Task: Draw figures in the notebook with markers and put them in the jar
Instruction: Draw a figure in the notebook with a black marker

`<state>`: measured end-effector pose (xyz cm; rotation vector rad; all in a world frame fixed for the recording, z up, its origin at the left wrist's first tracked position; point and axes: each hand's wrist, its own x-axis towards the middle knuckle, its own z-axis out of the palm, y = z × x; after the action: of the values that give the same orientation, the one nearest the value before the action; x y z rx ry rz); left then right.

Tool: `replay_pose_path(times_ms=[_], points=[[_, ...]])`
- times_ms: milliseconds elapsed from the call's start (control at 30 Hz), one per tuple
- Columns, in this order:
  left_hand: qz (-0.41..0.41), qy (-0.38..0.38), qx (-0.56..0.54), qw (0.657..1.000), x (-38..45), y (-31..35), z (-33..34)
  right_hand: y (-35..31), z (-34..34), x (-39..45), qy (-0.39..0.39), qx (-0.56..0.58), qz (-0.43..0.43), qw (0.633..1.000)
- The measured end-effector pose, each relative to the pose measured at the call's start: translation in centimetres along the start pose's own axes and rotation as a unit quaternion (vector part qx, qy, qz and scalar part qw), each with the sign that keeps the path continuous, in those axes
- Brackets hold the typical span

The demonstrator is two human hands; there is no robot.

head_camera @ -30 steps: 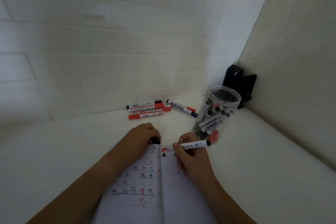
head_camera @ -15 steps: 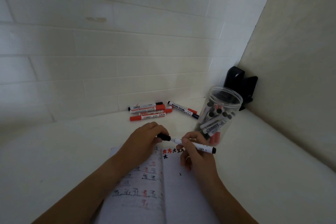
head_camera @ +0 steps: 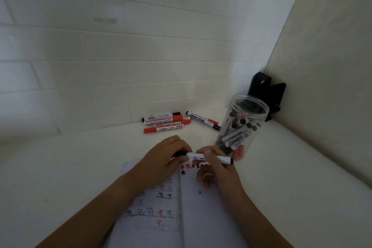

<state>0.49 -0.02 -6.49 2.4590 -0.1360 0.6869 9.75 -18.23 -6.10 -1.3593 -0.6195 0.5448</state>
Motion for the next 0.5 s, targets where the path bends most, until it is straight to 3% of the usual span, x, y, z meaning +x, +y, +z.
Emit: replay_pose_path(times_ms=[133,367,500], points=[[-0.027,0.043,0.002,0.999,-0.1,-0.4,-0.7,-0.3,-1.3,0.5,0.057,0.013,-0.006,0.998],[-0.021,0.019,-0.116,0.993,-0.2,0.9,0.2,0.4,-1.3,0.6,0.007,-0.067,-0.022,0.998],[-0.054,0.049,-0.142,0.987,-0.2,0.4,0.2,0.5,-1.0,0.5,-0.025,-0.130,-0.040,0.990]])
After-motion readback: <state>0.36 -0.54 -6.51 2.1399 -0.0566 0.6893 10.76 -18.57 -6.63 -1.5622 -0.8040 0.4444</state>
